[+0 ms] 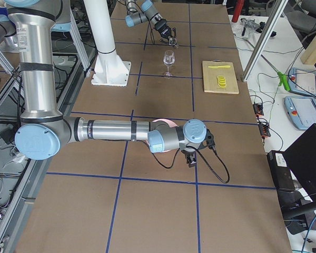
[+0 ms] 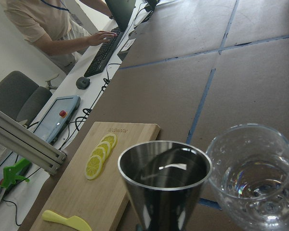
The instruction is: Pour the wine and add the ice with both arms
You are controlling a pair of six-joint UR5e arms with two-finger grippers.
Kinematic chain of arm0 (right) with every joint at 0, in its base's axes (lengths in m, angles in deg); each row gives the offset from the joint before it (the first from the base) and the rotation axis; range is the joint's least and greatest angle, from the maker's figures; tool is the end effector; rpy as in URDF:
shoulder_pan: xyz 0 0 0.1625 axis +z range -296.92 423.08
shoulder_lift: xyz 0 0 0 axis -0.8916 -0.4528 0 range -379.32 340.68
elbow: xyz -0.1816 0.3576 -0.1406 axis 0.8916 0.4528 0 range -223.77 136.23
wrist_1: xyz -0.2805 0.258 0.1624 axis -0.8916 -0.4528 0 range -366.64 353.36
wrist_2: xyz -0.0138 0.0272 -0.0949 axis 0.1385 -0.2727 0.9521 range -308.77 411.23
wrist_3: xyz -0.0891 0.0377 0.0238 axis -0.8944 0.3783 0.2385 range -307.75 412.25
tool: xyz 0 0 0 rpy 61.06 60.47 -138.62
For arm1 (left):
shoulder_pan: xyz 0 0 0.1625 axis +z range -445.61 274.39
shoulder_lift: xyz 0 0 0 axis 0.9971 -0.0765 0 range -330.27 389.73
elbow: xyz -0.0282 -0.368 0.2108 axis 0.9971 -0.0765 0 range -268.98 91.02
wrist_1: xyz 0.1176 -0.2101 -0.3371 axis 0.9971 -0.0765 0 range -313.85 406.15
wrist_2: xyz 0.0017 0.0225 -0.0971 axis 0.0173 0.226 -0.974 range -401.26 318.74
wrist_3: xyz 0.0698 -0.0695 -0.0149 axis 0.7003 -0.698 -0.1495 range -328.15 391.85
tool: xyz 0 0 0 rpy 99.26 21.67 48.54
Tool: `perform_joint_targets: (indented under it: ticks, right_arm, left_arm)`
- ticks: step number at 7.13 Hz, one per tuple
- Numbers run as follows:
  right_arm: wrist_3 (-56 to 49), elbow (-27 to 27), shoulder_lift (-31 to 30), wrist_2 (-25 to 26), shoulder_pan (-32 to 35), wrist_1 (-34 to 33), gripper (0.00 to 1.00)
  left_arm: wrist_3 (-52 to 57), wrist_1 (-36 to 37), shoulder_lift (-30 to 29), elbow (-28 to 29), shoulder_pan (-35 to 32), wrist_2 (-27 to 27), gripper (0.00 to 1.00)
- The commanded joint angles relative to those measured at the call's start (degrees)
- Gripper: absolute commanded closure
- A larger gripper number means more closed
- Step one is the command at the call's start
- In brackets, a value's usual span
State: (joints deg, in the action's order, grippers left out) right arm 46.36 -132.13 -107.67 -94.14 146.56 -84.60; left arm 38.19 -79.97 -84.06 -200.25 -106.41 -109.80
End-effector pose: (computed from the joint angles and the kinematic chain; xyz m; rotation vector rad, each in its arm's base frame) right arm -0.0074 -0.5162 0.6219 0.1892 -0.9673 -0.3005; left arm 0.4590 -0.3559 0.1895 1.3990 0.4805 0.8161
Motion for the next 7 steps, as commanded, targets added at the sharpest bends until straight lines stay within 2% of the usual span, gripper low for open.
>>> perform_joint_targets:
  ticks: [1, 2, 4, 6, 7]
  right_arm:
    - [0.0, 0.3, -0.1, 0.0, -0.2, 0.0, 0.0]
    - [0.0, 0.4, -0.1, 0.0, -0.2, 0.0, 0.0]
    - [0.0, 0.4, -0.1, 0.0, -0.2, 0.0, 0.0]
    - [0.0, 0.4, 0.0, 0.0, -0.2, 0.0, 0.0]
    - [0.0, 0.4, 0.0, 0.0, -0.2, 0.0, 0.0]
  left_arm:
    - [6.4, 8.1, -3.4, -1.1, -0.5, 0.1, 1.0]
    - [6.7, 8.8, -3.4, -0.8, -0.4, 0.1, 1.0]
    - [9.0, 16.8, -5.0, -1.4, -0.5, 0.1, 1.0]
    - [14.8, 21.7, -5.7, -3.5, -0.9, 0.1, 1.0]
    - [17.6, 25.4, -8.2, -3.5, -0.9, 0.1, 1.0]
